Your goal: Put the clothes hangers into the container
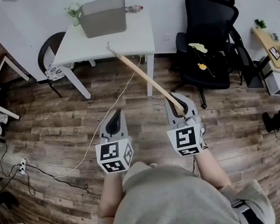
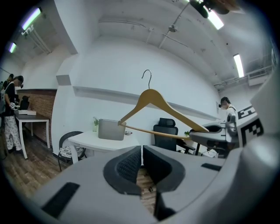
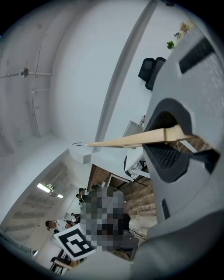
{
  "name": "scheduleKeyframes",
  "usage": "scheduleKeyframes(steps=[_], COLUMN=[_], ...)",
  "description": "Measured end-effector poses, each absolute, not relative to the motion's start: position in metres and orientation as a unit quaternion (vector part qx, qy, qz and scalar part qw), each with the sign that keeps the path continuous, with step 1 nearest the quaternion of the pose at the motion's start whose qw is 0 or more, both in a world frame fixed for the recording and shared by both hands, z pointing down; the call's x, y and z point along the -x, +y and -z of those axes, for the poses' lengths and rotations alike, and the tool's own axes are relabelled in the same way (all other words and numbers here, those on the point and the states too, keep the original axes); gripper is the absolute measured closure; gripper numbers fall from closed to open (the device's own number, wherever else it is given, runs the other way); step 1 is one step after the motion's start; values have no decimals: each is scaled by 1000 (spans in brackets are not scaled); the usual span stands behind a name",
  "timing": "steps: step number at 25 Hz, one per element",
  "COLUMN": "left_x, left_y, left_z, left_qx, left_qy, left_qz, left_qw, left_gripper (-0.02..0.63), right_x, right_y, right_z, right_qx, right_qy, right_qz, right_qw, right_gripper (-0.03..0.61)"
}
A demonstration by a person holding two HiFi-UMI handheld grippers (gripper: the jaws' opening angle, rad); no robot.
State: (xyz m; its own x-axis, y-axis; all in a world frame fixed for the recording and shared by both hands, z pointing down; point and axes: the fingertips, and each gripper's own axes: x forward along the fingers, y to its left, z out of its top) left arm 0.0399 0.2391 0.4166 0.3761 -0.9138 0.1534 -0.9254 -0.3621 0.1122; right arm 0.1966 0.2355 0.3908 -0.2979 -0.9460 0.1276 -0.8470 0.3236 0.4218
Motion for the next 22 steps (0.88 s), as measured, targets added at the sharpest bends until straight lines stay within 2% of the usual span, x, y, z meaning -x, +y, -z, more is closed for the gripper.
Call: scheduleKeyframes(steps=[22], left_x=[-35], left_y=[182], left_z=[-423], left_qx=[-819], left_qy=[-565], left_qz=[-32], left_qw=[96], left_gripper=[598], right_x=[-200], right_y=[169], right_z=[-391], right_qx=[-568], right_qy=[-793], right_qz=[137], right_qw=[175], right_gripper=[538])
